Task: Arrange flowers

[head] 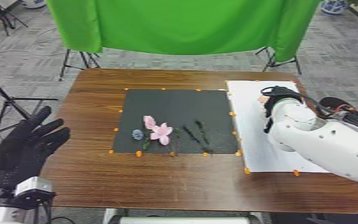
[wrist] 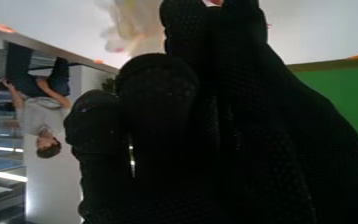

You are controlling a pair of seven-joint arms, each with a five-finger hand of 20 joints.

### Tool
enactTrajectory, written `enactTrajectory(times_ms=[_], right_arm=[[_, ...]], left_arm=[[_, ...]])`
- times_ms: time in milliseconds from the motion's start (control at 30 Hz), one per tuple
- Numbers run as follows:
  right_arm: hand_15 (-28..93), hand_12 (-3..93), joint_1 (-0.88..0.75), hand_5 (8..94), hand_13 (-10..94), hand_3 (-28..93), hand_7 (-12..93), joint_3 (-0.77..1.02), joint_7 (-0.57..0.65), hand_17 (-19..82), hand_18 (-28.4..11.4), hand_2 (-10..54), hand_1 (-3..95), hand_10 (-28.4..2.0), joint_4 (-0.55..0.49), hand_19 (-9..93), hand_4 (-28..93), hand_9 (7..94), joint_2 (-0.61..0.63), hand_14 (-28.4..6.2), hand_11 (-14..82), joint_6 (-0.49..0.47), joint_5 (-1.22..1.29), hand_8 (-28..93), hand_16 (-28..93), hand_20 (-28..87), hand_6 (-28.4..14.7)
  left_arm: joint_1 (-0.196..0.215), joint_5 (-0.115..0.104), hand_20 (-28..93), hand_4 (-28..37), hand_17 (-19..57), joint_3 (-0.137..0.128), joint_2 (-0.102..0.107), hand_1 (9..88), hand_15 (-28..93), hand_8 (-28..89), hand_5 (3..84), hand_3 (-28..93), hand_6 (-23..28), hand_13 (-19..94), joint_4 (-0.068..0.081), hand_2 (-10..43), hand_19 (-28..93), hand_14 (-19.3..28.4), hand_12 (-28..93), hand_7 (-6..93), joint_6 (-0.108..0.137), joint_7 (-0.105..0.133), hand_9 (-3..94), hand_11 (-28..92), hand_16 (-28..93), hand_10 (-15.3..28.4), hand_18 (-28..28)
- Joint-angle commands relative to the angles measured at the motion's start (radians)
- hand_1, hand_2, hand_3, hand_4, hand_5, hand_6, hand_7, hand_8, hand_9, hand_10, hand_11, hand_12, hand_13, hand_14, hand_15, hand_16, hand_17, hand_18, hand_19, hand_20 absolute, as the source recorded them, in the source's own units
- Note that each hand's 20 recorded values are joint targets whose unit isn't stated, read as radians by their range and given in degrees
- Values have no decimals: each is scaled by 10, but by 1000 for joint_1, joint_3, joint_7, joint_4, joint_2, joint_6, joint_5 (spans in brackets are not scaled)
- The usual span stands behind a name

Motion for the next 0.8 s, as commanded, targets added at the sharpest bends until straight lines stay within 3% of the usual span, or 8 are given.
enactTrajectory(times_ms=[33, 133, 200, 233, 367, 633, 733, 800], right_arm=[[672, 314, 14, 758, 838, 750, 307, 16, 16, 552, -159, -95, 571, -77, -18, 932, -282, 905, 9, -25, 110, 8, -19, 55, 162, 296, 2], [675, 304, -15, 681, 818, 749, 296, 80, 15, 545, -160, -95, 534, -94, -19, 932, -271, 850, 1, -32, 113, -80, 37, 39, 164, 290, -25], [680, 274, -24, 644, 797, 762, 264, 91, 11, 533, -161, -95, 503, -111, -18, 932, -260, 803, -3, -39, 148, -82, 48, 30, 158, 269, -33], [681, 255, -25, 630, 791, 770, 252, 88, 9, 527, -162, -95, 490, -118, -19, 932, -257, 782, 1, -41, 167, -83, 44, 11, 153, 259, -32], [679, 200, -46, 596, 776, 792, 219, 117, -7, 514, -165, -95, 460, -141, -20, 932, -250, 736, -8, -47, 211, -107, 69, -116, 143, 233, -32], [678, 160, -58, 575, 767, 799, 208, 127, -9, 508, -165, -95, 447, -151, -27, 932, -238, 711, -27, -52, 227, -120, 63, -119, 140, 215, -28], [678, 158, -52, 567, 766, 798, 202, 114, -11, 508, -165, -95, 445, -152, -21, 932, -237, 708, -37, -54, 227, -118, 67, -118, 139, 210, -28], [678, 158, -49, 564, 766, 798, 200, 109, -7, 508, -165, -95, 444, -153, -17, 932, -237, 708, -44, -54, 226, -118, 71, -117, 138, 208, -27]], left_arm=[[7, 7, 50, -197, -57, 3, -13, 288, 550, -61, 368, 616, 95, 223, -2, 57, 531, 284, 124, 69, -10, -10, 332, 251, -109, 205, 284], [6, 8, 50, -197, -57, 4, -15, 289, 550, -61, 368, 616, 95, 222, 0, 57, 531, 284, 124, 69, -10, -12, 332, 252, -109, 205, 284], [8, 2, 49, -196, -57, 6, -7, 288, 551, -61, 368, 617, 95, 222, 0, 57, 531, 284, 125, 69, -8, -6, 332, 252, -109, 205, 284], [0, 8, 49, -196, -57, 6, -13, 288, 551, -61, 368, 616, 95, 222, 2, 57, 531, 284, 124, 69, -13, -16, 332, 252, -109, 205, 284], [4, 10, 49, -196, -57, 4, -14, 290, 551, -62, 368, 616, 95, 223, 0, 57, 531, 284, 124, 69, -12, -15, 332, 252, -109, 205, 284], [-12, 21, 48, -193, -57, 6, -24, 291, 552, -62, 370, 618, 96, 223, 4, 57, 532, 284, 123, 69, -21, -33, 332, 253, -110, 205, 284], [-4, 10, 47, -193, -57, 9, -8, 292, 552, -62, 371, 617, 97, 223, 3, 57, 532, 284, 123, 69, -12, -19, 332, 253, -110, 205, 284], [-12, 16, 47, -193, -58, 8, -14, 292, 552, -61, 372, 618, 98, 223, 5, 57, 532, 284, 123, 69, -20, -29, 332, 253, -110, 204, 284]])
